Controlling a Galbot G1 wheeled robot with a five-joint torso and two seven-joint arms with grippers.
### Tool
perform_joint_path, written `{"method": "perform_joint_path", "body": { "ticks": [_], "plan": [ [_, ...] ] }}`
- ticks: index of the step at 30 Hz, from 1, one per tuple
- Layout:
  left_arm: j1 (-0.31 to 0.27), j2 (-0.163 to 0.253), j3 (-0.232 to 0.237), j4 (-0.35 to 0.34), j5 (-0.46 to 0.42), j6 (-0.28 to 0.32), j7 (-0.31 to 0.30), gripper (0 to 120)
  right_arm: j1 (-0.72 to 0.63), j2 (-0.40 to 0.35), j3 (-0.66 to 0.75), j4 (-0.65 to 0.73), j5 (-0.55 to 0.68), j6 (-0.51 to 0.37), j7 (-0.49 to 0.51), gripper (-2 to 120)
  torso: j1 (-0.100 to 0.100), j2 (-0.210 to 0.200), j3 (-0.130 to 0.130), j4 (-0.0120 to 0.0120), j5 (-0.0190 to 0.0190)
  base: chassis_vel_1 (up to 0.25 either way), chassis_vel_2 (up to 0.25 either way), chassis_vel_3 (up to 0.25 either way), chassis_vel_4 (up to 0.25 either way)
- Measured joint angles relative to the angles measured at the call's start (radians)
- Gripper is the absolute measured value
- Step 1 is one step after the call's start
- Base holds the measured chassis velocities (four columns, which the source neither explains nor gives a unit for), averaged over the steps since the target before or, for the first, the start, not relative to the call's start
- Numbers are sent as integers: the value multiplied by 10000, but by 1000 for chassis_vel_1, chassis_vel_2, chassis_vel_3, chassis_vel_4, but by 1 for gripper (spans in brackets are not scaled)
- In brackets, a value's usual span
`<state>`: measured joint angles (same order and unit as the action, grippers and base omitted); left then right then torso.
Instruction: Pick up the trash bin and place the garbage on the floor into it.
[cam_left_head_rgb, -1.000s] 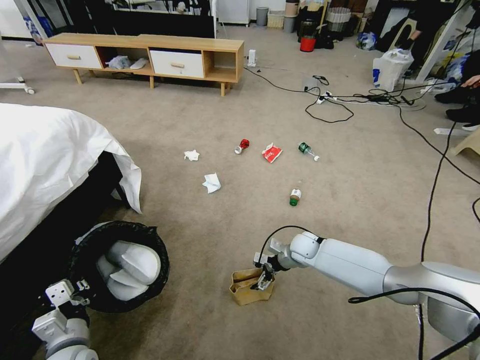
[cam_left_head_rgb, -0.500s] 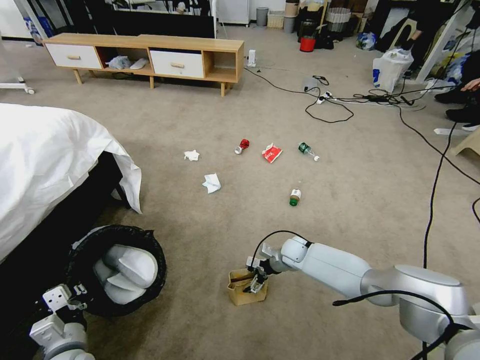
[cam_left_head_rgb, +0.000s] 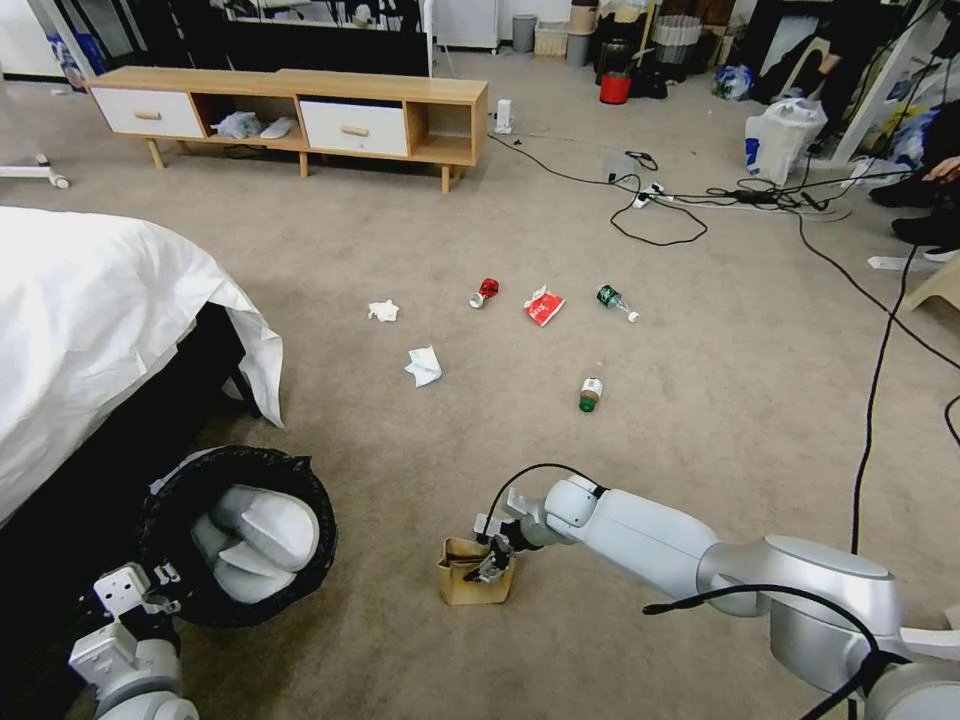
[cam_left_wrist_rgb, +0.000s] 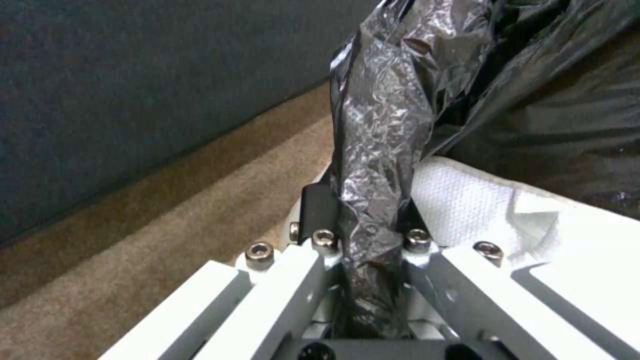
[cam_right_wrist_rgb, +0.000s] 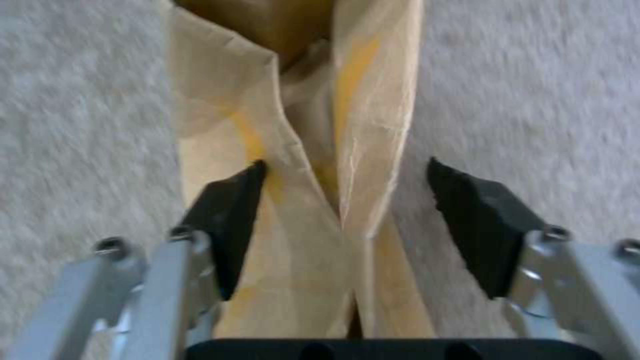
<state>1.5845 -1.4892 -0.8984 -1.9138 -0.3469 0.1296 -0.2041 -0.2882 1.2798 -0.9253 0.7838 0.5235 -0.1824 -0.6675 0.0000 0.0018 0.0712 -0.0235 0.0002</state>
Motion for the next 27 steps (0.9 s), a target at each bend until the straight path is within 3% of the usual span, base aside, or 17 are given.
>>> {"method": "perform_joint_path", "body": {
  "ticks": [2,7,10,15,20,27],
  "plan": [
    [-7,17,17,4,0,3,-24,1,3,-1,2,99,47,-13,22,56,-1,0,0,0,0,0,0,0,0],
    [-28,64,166,8,-6,4,-165,1,73,-92,-25,730,298,-182,244,31,0,0,0,0,-1,0,0,0,0],
    [-44,63,192,7,-2,7,-175,1,100,-157,-59,1000,416,-271,340,25,0,0,0,-1,-1,0,0,0,0],
    [-71,70,222,-6,20,32,-180,1,217,-393,-165,1848,749,-594,665,2,0,0,0,0,-2,0,0,0,0],
    [-98,89,238,-35,24,69,-180,1,302,-686,-198,2587,1148,-844,1075,0,0,0,0,-2,-3,0,0,0,0],
    [-193,200,392,-184,130,202,-133,1,553,-1853,98,4857,2068,-1322,2243,0,0,0,0,-2,-4,0,0,0,0]
  ]
}}
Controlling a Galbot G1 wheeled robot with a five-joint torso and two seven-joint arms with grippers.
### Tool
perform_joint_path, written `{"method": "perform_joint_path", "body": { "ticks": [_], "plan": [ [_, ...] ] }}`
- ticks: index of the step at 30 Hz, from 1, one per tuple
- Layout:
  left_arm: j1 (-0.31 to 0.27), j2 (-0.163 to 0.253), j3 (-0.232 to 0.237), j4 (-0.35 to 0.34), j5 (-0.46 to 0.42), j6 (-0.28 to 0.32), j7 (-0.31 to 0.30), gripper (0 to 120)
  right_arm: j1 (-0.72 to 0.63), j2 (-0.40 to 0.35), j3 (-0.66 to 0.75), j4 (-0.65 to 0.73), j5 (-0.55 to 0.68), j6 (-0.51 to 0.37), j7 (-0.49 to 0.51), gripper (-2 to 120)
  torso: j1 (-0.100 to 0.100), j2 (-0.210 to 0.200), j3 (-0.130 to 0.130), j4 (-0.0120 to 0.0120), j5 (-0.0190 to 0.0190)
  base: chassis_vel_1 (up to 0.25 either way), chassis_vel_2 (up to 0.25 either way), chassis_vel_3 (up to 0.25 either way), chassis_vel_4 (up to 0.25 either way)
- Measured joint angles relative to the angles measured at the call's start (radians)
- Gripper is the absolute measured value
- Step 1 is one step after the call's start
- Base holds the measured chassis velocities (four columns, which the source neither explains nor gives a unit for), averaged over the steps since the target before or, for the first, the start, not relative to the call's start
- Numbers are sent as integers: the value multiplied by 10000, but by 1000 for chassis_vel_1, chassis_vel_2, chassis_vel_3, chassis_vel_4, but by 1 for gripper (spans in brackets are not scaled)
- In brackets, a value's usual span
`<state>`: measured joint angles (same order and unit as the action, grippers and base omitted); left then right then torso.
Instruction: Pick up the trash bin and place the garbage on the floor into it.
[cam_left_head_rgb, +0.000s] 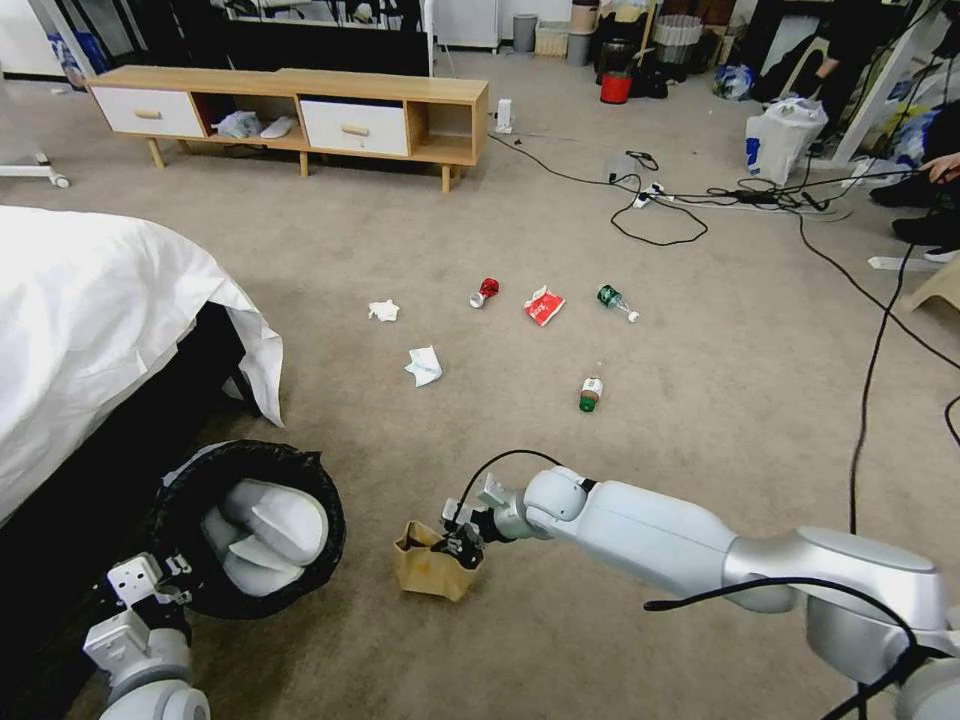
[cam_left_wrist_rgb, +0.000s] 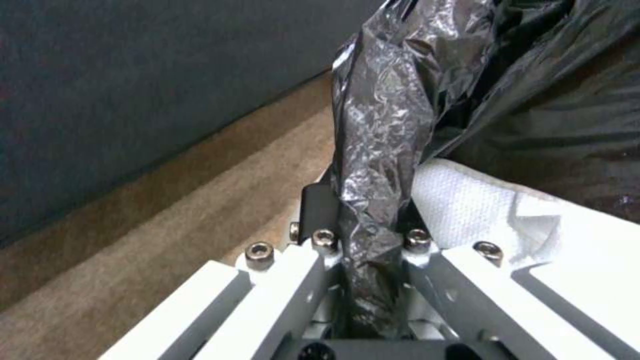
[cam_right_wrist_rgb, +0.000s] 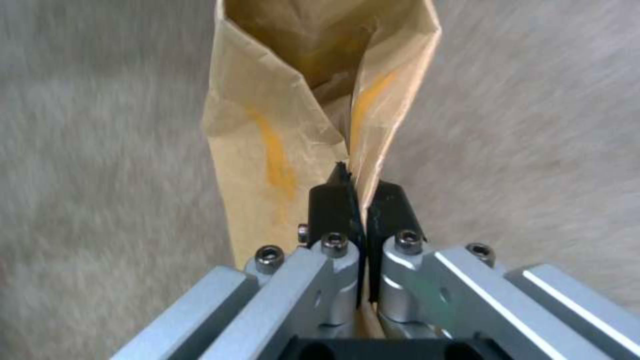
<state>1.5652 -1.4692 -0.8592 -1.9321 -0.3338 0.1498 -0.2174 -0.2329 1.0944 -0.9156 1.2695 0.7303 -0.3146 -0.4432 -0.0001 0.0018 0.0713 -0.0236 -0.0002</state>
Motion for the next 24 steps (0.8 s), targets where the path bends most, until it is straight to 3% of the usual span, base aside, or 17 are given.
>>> {"method": "perform_joint_path", "body": {
  "ticks": [8,11,13,16,19,24],
  "plan": [
    [-185,440,355,-237,-27,326,138,1,-190,-1706,1520,2913,1297,-264,1832,0,0,-1,0,1,3,0,0,0,0],
    [-190,498,392,-281,-50,366,137,1,-291,-1875,1741,3245,1427,-272,2004,0,1,0,-1,0,1,0,0,0,0],
    [-221,848,578,-534,-277,614,73,1,-964,-2588,2737,4460,1766,-271,2612,0,0,-1,-1,1,5,0,0,0,0],
    [-244,1150,696,-708,-460,835,-13,1,-1719,-3217,3724,5191,1714,-202,2869,0,0,0,-1,-1,5,0,0,0,0],
    [-251,1393,794,-865,-702,1066,-116,1,-2369,-3733,4545,5628,1374,-105,2945,0,0,0,-1,0,6,0,0,0,0],
    [-258,2115,1163,-1268,-1551,1954,-358,1,-4368,-5302,7314,6702,482,261,3030,0,0,0,-1,-1,10,0,0,0,0]
  ]
}}
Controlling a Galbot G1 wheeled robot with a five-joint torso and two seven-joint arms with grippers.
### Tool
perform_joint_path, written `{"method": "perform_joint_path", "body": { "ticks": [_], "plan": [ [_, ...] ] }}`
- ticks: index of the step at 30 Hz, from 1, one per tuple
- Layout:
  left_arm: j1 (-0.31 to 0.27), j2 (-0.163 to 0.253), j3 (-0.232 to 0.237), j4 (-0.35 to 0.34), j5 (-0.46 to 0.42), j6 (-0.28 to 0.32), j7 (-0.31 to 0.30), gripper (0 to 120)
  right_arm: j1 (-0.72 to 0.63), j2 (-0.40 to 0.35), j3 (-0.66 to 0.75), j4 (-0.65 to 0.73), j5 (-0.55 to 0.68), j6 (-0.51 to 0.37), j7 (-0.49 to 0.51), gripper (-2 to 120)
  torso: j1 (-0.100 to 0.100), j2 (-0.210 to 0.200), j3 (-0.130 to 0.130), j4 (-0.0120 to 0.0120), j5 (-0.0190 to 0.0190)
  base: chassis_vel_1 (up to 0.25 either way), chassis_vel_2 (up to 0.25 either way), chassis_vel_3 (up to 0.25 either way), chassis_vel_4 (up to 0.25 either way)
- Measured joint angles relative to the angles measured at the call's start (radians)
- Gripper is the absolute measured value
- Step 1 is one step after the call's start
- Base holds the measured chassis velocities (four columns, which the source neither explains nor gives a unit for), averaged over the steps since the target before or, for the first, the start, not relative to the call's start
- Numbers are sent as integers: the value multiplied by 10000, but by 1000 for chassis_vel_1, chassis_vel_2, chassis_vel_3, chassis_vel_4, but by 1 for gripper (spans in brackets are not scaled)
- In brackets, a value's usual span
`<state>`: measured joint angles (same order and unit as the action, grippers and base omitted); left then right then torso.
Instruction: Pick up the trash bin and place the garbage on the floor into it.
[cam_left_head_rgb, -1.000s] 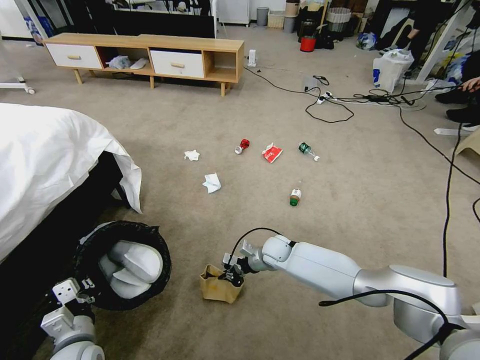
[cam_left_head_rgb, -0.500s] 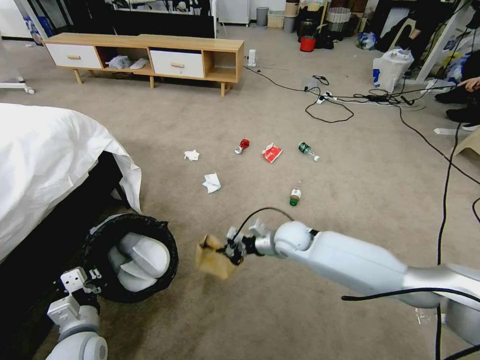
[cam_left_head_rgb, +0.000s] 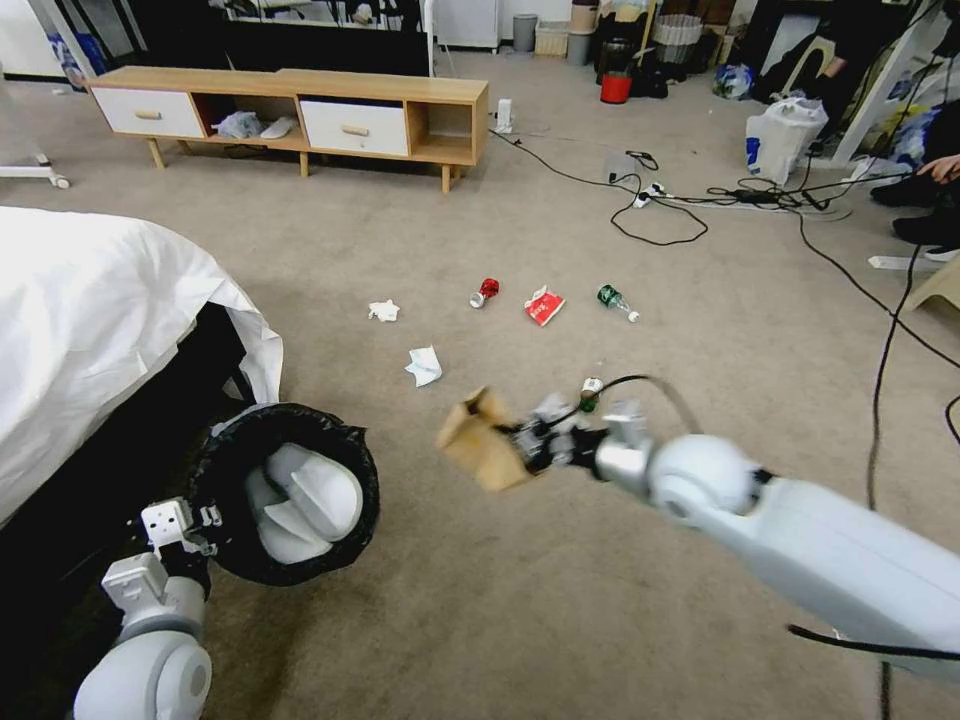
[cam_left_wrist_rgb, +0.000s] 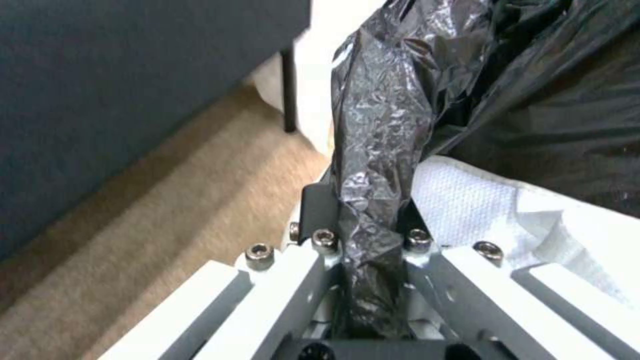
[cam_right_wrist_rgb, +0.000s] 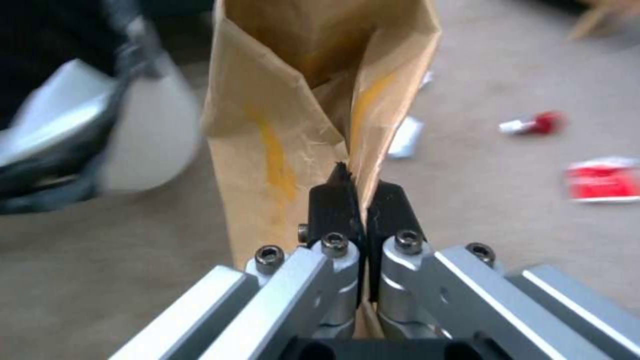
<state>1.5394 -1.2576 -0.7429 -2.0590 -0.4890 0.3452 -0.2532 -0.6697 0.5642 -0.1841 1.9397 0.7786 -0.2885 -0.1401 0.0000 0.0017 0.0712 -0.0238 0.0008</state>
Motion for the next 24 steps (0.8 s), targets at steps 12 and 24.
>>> {"method": "perform_joint_path", "body": {
  "ticks": [12,24],
  "plan": [
    [73,805,1022,-473,-767,1698,-673,1,-2155,-1512,3444,1760,-44,799,179,0,0,1,-1,11,-9,0,0,0,0],
    [-50,1088,2345,-449,-807,2201,-962,0,-2109,-1679,4086,2599,523,1178,300,0,0,1,-2,3,-1,0,0,0,0]
  ]
}}
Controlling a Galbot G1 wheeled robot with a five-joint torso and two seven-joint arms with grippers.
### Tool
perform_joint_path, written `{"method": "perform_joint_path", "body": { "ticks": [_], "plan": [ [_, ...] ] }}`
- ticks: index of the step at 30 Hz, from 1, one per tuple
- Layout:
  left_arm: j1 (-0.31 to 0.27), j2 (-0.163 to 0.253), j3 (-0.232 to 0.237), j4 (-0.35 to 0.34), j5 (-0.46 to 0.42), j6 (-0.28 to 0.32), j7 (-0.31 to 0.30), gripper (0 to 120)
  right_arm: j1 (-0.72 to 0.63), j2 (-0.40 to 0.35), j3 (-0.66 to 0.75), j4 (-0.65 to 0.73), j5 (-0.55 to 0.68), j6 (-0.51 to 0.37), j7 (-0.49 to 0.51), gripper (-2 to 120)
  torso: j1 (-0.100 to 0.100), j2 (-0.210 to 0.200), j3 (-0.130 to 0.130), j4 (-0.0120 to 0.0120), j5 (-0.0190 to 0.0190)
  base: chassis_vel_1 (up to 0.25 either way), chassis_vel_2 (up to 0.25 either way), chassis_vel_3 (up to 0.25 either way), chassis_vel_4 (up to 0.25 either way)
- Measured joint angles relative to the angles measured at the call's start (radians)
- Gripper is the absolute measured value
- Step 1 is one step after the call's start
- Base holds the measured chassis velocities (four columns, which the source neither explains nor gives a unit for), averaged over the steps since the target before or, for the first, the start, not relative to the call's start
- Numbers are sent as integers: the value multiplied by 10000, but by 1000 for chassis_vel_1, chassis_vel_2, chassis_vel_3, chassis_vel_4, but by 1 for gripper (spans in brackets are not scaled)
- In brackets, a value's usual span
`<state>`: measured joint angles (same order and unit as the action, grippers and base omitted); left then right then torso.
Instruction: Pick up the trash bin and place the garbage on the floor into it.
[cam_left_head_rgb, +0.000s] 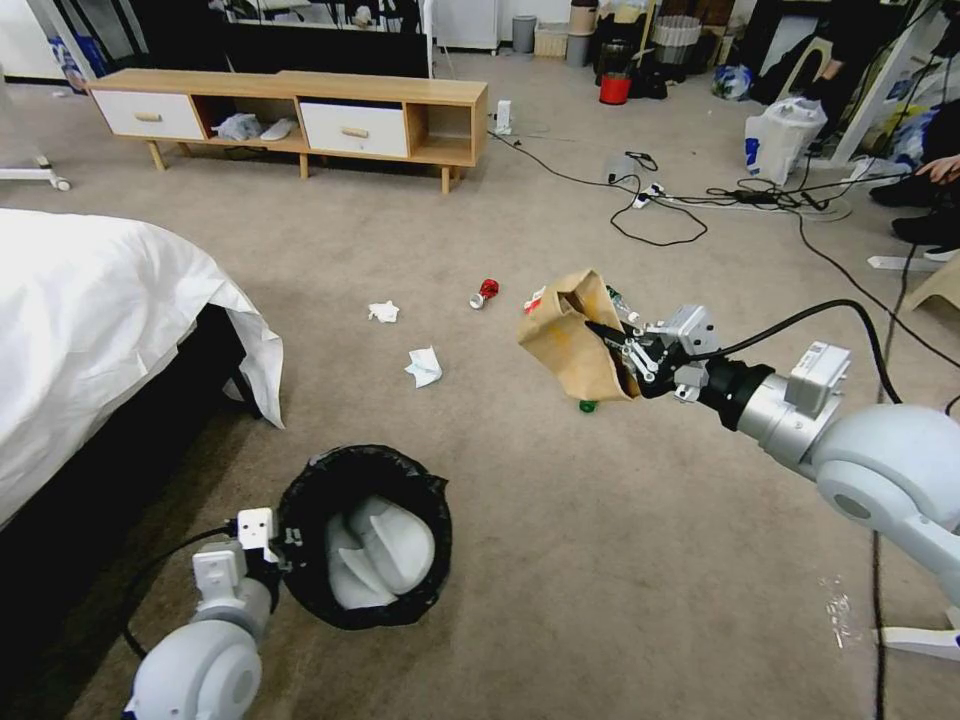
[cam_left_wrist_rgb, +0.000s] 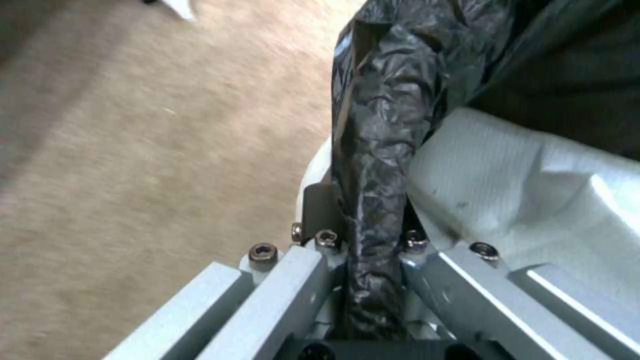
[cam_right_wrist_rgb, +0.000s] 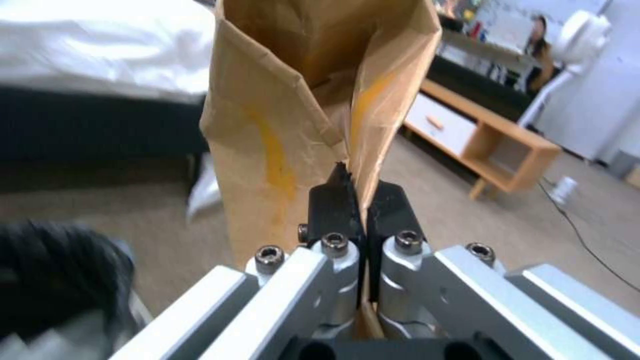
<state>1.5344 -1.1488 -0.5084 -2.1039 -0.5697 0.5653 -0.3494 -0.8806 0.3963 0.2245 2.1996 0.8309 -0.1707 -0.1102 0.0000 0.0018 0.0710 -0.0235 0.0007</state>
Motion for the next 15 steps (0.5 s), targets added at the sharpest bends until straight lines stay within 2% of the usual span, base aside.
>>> {"method": "perform_joint_path", "body": {
  "ticks": [4,15],
  "plan": [
    [-195,-13,610,93,-204,210,-155,0,84,103,-128,367,136,206,18,0,0,0,0,-2,-4,0,0,0,0],
    [-312,-61,907,171,-205,255,-202,0,173,167,-296,537,204,290,43,0,-1,0,1,-1,-3,0,0,0,0]
  ]
}}
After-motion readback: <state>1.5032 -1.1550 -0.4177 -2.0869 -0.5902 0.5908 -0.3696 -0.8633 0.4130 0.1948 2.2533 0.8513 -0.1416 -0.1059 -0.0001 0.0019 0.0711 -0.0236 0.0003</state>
